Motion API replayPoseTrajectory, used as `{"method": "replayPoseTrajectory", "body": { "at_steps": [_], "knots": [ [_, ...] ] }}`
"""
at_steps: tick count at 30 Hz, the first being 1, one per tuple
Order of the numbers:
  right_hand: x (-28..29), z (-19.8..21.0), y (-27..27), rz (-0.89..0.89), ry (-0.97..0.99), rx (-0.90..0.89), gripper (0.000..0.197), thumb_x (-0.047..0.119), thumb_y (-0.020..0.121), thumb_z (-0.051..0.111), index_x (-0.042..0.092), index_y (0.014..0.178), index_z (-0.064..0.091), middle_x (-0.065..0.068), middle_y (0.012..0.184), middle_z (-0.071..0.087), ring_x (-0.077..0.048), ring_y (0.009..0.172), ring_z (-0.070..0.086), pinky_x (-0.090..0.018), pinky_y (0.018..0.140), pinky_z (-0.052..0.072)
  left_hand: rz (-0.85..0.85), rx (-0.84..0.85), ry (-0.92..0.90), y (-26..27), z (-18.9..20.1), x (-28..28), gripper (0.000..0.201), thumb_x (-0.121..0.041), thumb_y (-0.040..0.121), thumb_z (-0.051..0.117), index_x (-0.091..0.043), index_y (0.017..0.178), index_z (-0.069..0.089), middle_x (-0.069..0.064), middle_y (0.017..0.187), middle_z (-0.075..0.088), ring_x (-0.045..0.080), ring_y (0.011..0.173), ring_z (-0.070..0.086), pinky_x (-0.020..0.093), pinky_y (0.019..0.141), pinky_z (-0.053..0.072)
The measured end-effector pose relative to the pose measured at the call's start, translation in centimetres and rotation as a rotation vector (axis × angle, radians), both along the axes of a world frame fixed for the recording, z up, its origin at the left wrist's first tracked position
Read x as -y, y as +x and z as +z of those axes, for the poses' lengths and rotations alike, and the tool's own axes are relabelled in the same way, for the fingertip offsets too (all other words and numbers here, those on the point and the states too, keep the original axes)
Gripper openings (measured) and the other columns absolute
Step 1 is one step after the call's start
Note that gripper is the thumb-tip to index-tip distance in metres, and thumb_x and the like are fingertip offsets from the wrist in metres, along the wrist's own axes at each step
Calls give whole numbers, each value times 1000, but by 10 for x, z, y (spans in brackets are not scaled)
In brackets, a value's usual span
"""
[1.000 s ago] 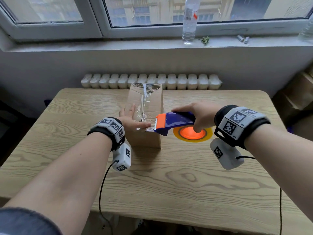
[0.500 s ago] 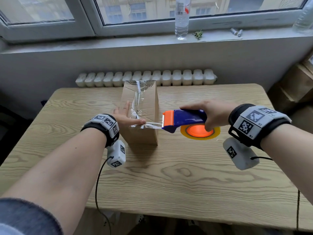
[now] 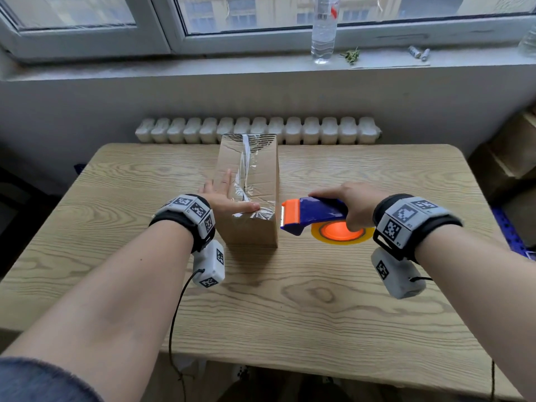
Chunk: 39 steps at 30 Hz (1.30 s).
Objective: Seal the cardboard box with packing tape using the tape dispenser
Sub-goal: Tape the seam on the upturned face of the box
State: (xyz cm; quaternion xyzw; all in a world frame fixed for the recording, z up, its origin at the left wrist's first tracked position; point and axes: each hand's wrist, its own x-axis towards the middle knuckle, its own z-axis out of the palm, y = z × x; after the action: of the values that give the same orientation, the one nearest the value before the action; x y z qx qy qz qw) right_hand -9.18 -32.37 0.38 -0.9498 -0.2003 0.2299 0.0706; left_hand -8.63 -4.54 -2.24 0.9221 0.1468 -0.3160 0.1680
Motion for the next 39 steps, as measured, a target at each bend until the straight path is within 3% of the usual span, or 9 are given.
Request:
{"method": "replayPoseTrajectory", "body": {
  "at_steps": [4,7,12,15,17,24,28,35,39],
  "knots": [
    [-10,-6,3,-14,14,2,87,-1,68,55,49,137,38,6,109,59,-21,94,54,-41,80,54,9,11,-4,-2,0,1,120,-81,62,57,-45,145,-21,11,157,-25,33,147,-15,54,119,2],
    [-15,-4,6,-28,21,-14,86,-4,70,53,47,138,38,7,112,59,-18,91,52,-34,73,51,7,27,1,-3,1,2,119,-81,62,57,-45,145,-20,11,158,-23,33,148,-13,52,120,2],
    [-23,4,10,-90,-14,-85,79,-3,66,52,42,131,51,8,93,58,-18,81,54,-21,51,37,16,22,3,-3,1,3,118,-81,63,56,-45,146,-20,10,158,-24,34,148,-9,52,120,5],
    [-25,6,11,-124,-21,-171,73,-6,65,53,36,124,59,6,72,58,-14,60,52,-18,46,36,28,44,-21,-3,0,1,120,-81,61,58,-45,146,-18,9,158,-23,34,148,-8,52,120,5],
    [-26,6,13,-129,-40,-190,69,-8,66,52,34,121,62,5,67,56,-14,59,51,-19,47,38,32,47,-26,-3,0,1,120,-81,60,59,-46,146,-17,8,158,-23,34,148,-8,52,120,5],
    [-20,-9,17,-53,-254,-122,44,3,75,47,24,106,68,1,83,62,-23,77,55,-34,68,50,25,43,-25,-4,1,1,120,-81,61,57,-44,147,-18,9,158,-23,35,148,-8,52,120,5],
    [-7,-25,25,-288,-162,-110,40,7,72,58,20,110,59,0,79,57,-26,80,57,-28,65,43,22,29,-20,-3,1,1,120,-81,62,57,-43,146,-20,10,158,-23,36,148,-7,53,120,6],
    [-17,-61,32,-521,-31,-96,9,12,76,61,9,84,60,-10,83,61,-27,75,58,-25,51,38,35,21,-22,-2,3,4,121,-81,62,57,-44,145,-22,10,158,-24,37,148,-6,53,119,7],
    [-24,-86,32,-533,-20,-123,20,12,85,54,5,101,64,-11,90,62,-27,81,56,-26,57,40,35,7,-34,-1,1,3,122,-81,61,58,-46,144,-23,9,157,-26,39,148,-3,54,119,11]
  ]
}}
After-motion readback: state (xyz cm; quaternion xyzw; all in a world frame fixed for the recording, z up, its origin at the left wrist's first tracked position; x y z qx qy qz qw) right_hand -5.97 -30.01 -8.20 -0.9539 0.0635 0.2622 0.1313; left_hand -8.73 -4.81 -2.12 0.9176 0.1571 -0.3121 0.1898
